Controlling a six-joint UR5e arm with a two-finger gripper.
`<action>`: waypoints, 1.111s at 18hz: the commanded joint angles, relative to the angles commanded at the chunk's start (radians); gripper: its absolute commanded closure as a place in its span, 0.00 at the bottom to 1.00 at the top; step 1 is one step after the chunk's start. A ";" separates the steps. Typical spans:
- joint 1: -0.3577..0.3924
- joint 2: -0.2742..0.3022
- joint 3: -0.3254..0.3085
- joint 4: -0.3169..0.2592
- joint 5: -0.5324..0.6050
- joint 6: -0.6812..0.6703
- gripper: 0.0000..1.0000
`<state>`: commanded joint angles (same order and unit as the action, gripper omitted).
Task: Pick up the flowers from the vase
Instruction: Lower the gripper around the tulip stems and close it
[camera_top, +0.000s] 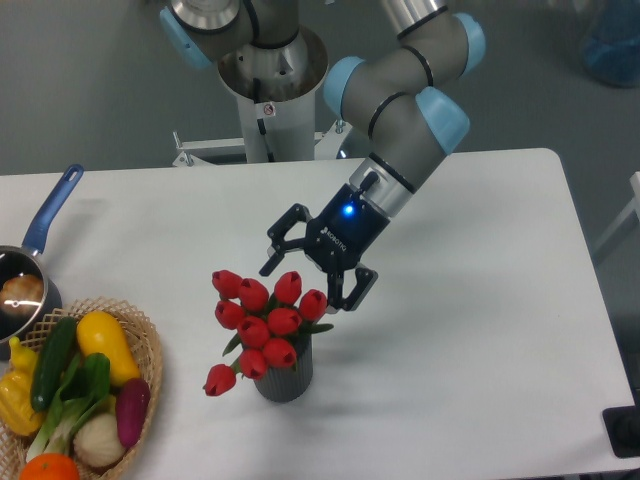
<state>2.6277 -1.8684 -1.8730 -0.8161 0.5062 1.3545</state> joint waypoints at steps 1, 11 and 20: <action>0.000 -0.002 0.002 0.000 0.000 0.000 0.00; -0.011 -0.005 0.003 0.000 -0.067 -0.054 0.00; -0.026 -0.028 -0.005 0.000 -0.106 -0.112 0.38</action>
<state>2.6016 -1.8960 -1.8776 -0.8161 0.4004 1.2427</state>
